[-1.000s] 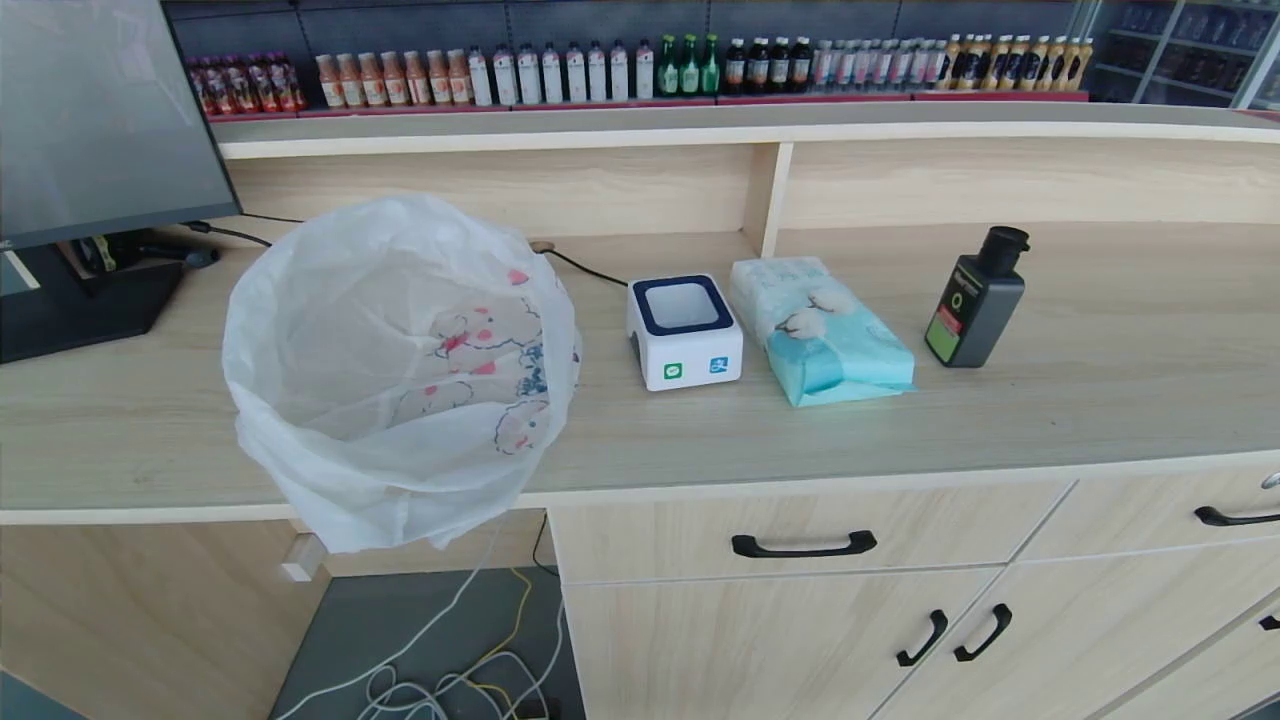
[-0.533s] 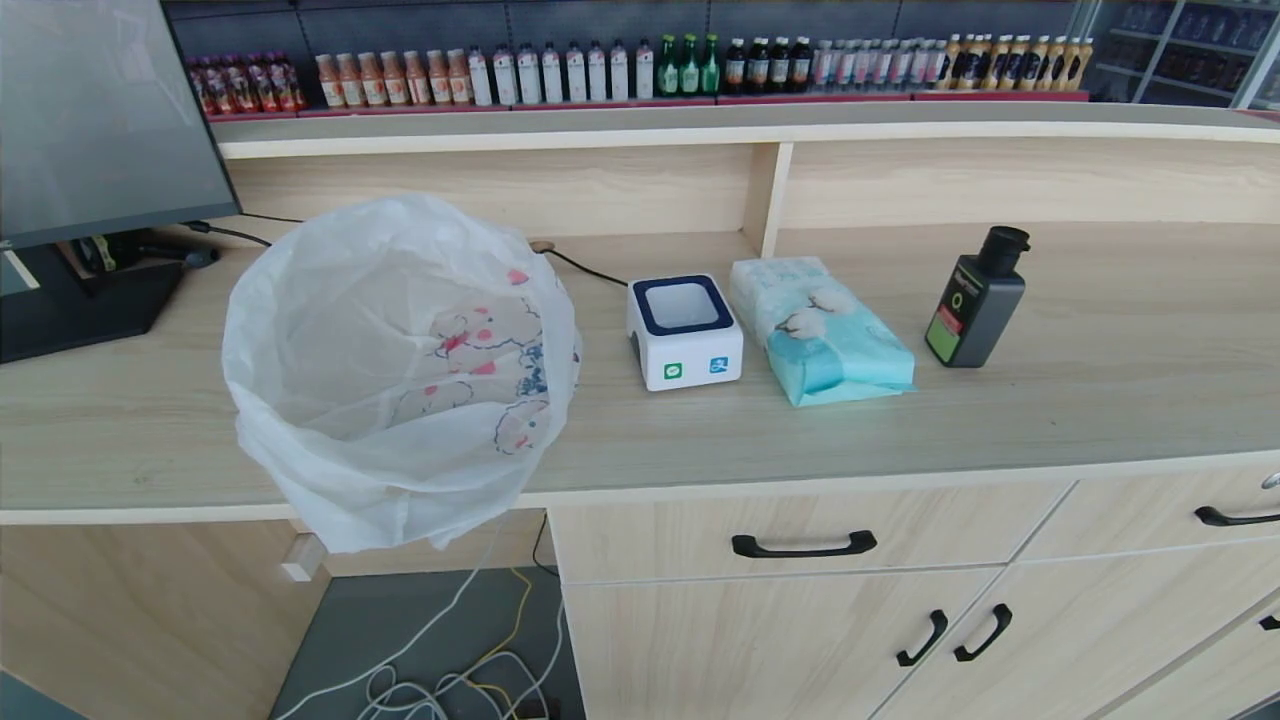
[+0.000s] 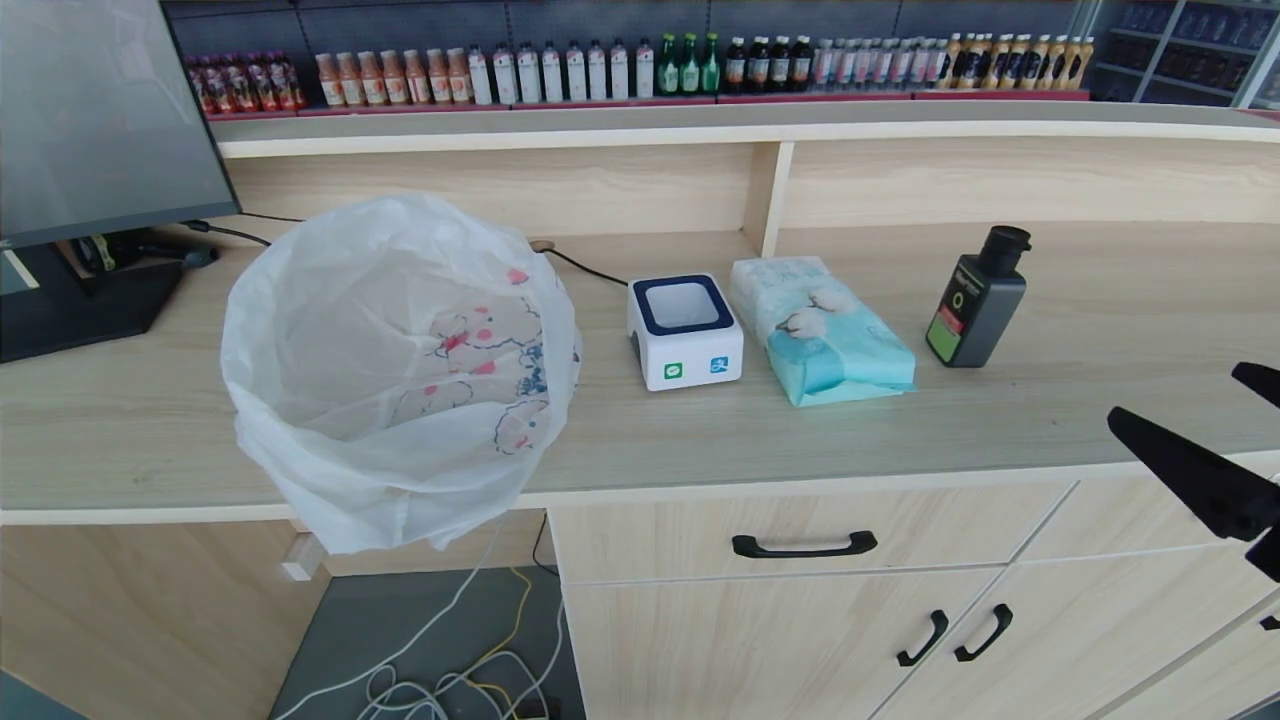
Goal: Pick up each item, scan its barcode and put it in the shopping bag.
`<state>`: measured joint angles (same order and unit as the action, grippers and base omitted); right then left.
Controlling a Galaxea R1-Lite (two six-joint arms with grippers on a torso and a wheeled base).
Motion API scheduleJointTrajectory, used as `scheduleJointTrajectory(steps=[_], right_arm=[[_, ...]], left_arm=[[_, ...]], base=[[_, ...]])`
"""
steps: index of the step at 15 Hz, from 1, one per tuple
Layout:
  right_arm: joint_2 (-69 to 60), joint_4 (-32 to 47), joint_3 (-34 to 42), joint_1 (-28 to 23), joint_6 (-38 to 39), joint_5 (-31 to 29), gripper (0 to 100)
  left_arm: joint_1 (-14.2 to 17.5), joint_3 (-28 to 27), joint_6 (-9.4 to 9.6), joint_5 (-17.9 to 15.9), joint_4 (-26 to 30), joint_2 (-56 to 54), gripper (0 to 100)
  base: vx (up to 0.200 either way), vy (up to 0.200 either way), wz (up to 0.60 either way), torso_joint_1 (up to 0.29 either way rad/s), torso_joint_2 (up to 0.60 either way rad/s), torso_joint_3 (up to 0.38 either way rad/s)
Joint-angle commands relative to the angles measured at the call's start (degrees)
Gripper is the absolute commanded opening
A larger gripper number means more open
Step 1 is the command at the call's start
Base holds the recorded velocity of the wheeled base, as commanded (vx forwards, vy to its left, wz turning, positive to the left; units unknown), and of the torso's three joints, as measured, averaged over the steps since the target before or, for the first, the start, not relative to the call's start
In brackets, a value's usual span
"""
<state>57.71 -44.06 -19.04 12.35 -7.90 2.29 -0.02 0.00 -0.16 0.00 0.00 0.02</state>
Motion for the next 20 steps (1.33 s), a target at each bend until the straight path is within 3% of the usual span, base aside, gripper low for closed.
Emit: scheduleJointTrajectory(steps=[1,7,13,15,20], right_arm=[[4.4,0.0,-1.6,1.0,-0.6,0.0,100],[11.0,-0.2,-5.4,5.0,-0.8,0.0,100],[17.3,-0.2,-10.9,13.8,-1.3,-2.9,100],[18.5,-0.2,-11.9,14.8,-1.6,-7.0,100],[22.8,0.6,-16.2,16.0,-1.2,-7.8,100]], left_arm=[[0.0,0.0,-0.02,0.0,0.0,0.0,100],[-0.1,0.0,-0.02,0.0,0.0,0.0,100],[0.0,0.0,-0.02,0.0,0.0,0.0,100],[-0.1,0.0,-0.02,0.0,0.0,0.0,100],[-0.1,0.0,-0.02,0.0,0.0,0.0,100]], base=[[0.000,0.000,0.00,0.000,0.00,0.000],[0.000,0.000,0.00,0.000,0.00,0.000],[0.000,0.000,0.00,0.000,0.00,0.000],[0.000,0.000,0.00,0.000,0.00,0.000],[0.000,0.000,0.00,0.000,0.00,0.000]])
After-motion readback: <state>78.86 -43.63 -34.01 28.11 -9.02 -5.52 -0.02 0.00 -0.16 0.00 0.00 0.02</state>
